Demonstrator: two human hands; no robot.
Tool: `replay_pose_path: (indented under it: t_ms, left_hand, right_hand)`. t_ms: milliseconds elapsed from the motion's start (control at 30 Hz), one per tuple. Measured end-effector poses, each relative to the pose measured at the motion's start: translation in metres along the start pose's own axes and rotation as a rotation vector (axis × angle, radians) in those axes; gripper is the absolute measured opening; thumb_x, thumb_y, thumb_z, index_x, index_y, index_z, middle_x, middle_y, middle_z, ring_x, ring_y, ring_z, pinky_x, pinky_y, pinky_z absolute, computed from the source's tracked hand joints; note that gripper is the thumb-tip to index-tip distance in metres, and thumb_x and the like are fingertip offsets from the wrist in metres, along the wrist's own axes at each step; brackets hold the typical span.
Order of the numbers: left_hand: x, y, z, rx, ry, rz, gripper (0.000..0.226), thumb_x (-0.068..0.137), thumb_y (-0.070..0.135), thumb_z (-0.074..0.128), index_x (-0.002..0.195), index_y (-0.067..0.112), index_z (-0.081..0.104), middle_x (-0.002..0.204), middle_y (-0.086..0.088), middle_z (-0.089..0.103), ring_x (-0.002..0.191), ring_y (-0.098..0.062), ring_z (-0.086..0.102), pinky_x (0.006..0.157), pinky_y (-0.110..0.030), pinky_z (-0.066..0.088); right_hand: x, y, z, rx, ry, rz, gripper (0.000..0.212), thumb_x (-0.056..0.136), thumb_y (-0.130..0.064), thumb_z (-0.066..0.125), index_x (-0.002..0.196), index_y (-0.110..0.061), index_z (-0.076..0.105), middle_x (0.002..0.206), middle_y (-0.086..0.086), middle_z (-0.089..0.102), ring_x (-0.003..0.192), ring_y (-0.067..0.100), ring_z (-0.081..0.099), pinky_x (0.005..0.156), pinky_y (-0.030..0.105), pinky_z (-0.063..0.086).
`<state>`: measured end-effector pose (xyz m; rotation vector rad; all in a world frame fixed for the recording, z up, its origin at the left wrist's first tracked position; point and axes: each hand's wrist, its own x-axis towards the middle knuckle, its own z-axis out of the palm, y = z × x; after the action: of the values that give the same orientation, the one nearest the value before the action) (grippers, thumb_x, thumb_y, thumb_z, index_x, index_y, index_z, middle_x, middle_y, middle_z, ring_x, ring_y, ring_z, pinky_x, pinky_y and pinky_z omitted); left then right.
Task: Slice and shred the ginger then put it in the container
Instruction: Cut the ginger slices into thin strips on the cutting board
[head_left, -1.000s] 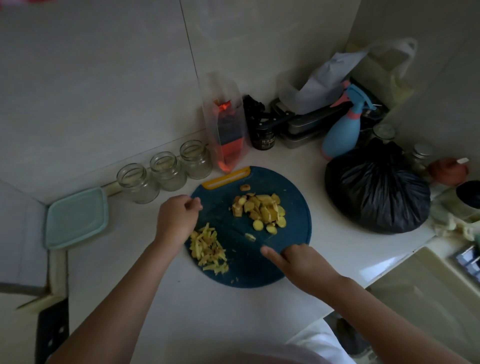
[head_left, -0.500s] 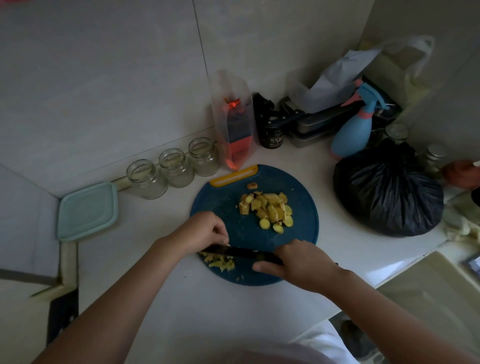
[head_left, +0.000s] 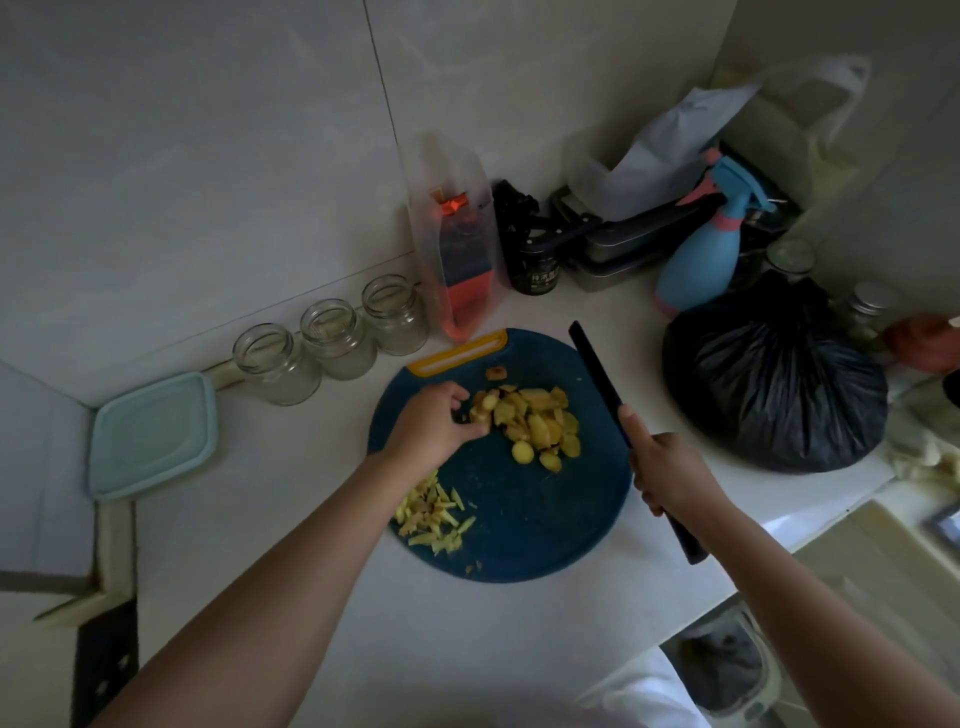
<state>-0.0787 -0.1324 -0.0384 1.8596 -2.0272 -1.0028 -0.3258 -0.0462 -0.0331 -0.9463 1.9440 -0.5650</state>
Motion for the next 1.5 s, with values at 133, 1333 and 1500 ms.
replay_pose_path:
  t_ms: [133,1333,1500]
  left_hand:
    - [0.006,0.009,0.012,0.012,0.049,0.030,0.064,0.080,0.039,0.074,0.132,0.012,0.048,0.131,-0.007,0.046,0.113,-0.022,0.053,0.095,-0.034,0.045]
    - [0.036,0.069,0.013,0.213,-0.049,0.566,0.024,0.091,0.013,0.061,0.113,0.012,0.070,0.112,-0.003,0.062,0.101,-0.017,0.059,0.084,-0.023,0.043]
    - [0.035,0.078,0.019,0.386,-0.226,0.700,0.027,0.095,0.011,0.054,0.119,0.011,0.067,0.118,-0.003,0.060,0.106,-0.019,0.058,0.088,-0.032,0.044]
  right_hand:
    - [0.013,-0.002,0.004,-0.010,-0.019,0.053,0.072,0.089,-0.072,0.035,0.075,-0.004,0.056,0.064,0.011,0.056,0.051,0.024,0.053,0.052,0.030,0.044]
    - [0.026,0.004,0.012,0.027,-0.037,0.016,0.070,0.085,-0.075,0.036,0.067,-0.009,0.052,0.066,0.010,0.055,0.058,0.022,0.053,0.064,0.036,0.047]
    - [0.026,0.006,0.011,0.093,-0.041,0.026,0.068,0.086,-0.074,0.038,0.064,-0.011,0.050,0.060,0.007,0.052,0.052,0.020,0.048,0.059,0.033,0.042]
